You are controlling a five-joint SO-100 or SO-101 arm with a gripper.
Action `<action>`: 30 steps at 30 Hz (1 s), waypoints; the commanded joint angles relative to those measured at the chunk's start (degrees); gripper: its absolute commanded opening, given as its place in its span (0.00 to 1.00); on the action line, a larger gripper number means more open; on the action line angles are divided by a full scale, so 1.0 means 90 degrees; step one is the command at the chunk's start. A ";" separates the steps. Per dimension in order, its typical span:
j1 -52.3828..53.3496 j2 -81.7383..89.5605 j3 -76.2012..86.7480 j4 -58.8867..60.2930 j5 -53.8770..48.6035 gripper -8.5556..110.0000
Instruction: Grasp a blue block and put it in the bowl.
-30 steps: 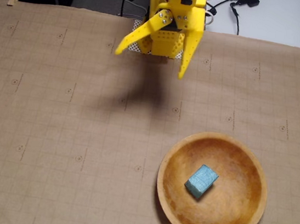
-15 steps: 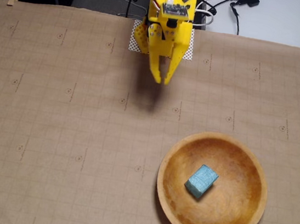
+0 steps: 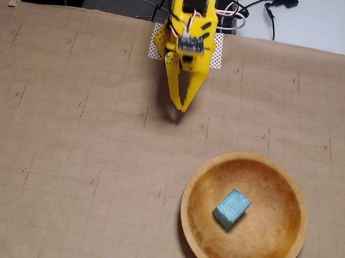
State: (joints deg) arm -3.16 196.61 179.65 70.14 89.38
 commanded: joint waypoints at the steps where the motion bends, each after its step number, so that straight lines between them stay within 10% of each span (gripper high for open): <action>1: 0.0029 0.0039 -0.0049 0.0020 -0.0049 0.05; 30: -0.0029 -0.0029 -0.0049 0.0889 -0.0273 0.05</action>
State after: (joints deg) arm -3.25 196.61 180.26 77.78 87.45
